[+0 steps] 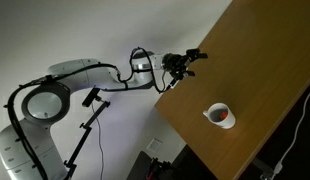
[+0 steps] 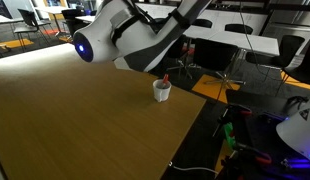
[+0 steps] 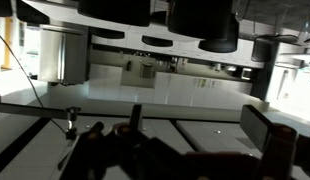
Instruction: Put the marker in the mug
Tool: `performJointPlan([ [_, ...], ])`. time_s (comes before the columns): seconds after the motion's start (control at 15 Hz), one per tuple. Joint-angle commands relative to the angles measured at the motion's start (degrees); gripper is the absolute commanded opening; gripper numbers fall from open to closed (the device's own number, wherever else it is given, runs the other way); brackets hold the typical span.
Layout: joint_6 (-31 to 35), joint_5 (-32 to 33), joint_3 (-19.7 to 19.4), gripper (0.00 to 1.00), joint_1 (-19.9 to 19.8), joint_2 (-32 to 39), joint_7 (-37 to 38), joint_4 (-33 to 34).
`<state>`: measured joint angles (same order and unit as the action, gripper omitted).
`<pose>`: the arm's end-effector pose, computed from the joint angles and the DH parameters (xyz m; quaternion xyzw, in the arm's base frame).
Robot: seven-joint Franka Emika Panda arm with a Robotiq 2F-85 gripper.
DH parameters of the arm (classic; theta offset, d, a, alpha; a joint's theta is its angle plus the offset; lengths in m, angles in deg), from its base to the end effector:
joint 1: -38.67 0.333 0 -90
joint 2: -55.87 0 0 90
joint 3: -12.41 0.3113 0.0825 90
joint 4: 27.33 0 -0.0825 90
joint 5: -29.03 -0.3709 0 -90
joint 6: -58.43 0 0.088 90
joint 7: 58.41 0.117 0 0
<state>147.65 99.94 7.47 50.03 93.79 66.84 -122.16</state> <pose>0.6319 -0.0341 0.2568 0.5540 -0.5326 0.3914 0.5062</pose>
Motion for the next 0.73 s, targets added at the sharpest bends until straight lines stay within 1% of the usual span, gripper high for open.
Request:
performJointPlan([
  [0.0,6.38,8.07,2.61,1.00,-2.14,-8.23,-1.13,-9.79],
  [0.13,8.63,10.72,3.83,1.00,-3.29,-10.38,-1.55,-12.33],
  [0.2,4.81,8.88,4.04,1.00,-3.10,-5.52,-0.12,-6.84],
  [0.33,5.13,9.10,4.63,1.00,-3.65,-6.09,-0.13,-7.52],
  [0.67,5.14,9.09,4.68,1.00,-3.73,-5.45,-0.08,-7.30],
])
